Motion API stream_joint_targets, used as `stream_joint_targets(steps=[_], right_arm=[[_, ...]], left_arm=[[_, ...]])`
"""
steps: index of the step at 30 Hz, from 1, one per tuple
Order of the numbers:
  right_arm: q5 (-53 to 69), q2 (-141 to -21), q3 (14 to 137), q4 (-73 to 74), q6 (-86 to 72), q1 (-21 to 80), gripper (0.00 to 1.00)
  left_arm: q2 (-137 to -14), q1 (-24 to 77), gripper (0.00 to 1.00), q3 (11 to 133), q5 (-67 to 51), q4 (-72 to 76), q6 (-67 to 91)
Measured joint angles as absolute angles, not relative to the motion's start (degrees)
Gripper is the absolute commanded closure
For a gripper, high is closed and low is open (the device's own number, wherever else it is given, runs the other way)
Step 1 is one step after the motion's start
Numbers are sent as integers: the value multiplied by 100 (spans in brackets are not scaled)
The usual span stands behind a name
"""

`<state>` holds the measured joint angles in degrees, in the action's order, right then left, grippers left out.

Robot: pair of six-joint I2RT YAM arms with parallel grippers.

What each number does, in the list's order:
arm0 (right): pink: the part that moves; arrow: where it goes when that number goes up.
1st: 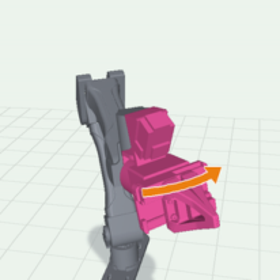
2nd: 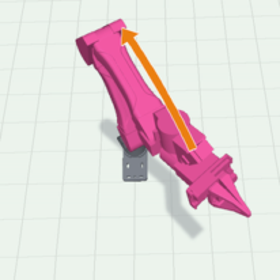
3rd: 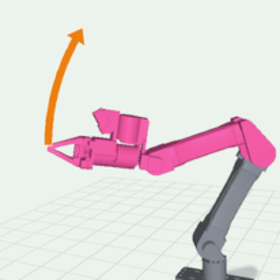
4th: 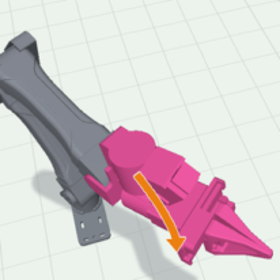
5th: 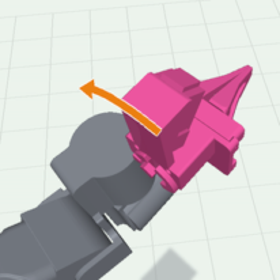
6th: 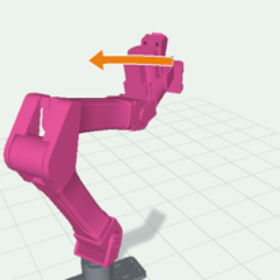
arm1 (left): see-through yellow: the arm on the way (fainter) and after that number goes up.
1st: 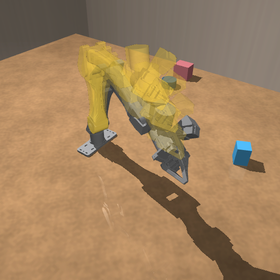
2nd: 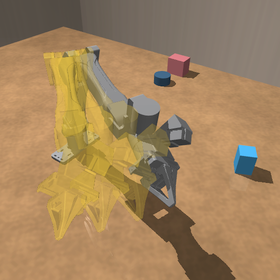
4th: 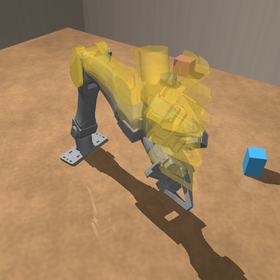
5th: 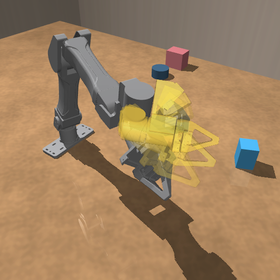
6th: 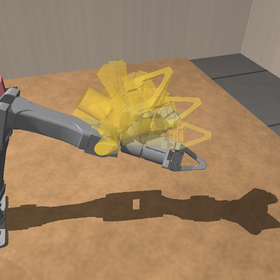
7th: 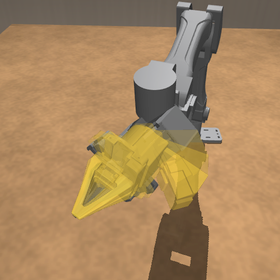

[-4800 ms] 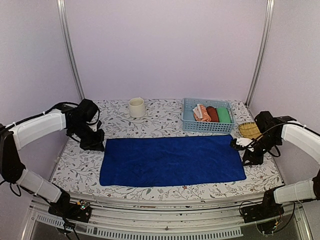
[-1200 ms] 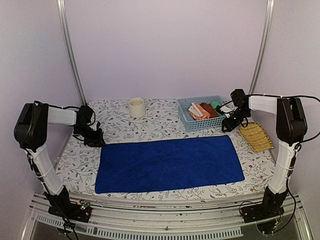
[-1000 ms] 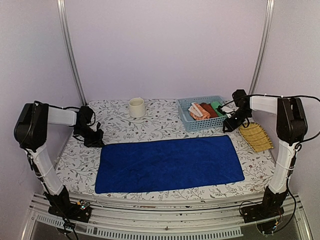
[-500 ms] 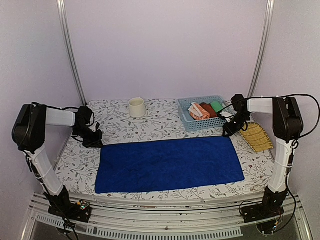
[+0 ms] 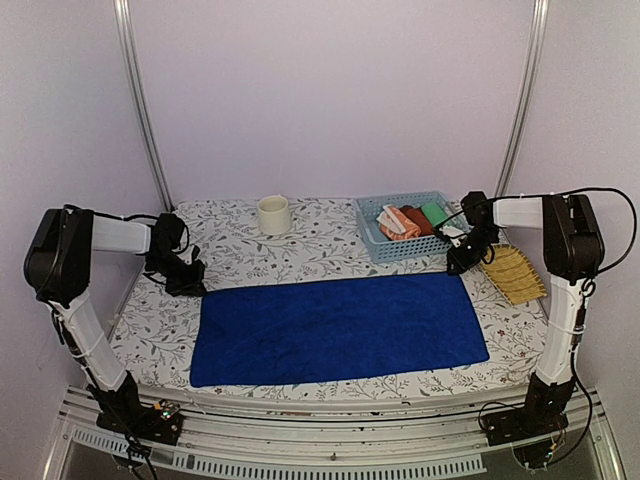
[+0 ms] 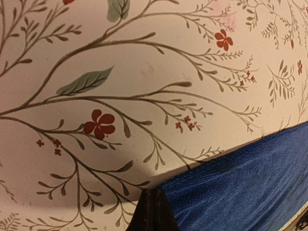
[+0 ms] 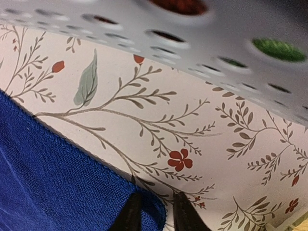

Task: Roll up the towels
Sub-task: Pick up the towel from the center of the board.

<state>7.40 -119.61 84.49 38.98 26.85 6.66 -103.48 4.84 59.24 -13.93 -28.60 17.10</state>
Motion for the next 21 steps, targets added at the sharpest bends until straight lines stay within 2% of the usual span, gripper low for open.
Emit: stream_joint_targets(steps=[2, 5, 21], right_arm=[[762, -11961, 8449, 3898, 2722, 652, 92], [821, -11959, 8449, 3916, 2705, 591, 95], [980, -11933, 8879, 3938, 2886, 259, 97]], left_arm=[[-10346, 484, 100, 5924, -1393, -2860, 1706], [-10346, 484, 100, 5924, -1393, -2860, 1684], [-9902, 484, 100, 6294, -1256, -2891, 1199]])
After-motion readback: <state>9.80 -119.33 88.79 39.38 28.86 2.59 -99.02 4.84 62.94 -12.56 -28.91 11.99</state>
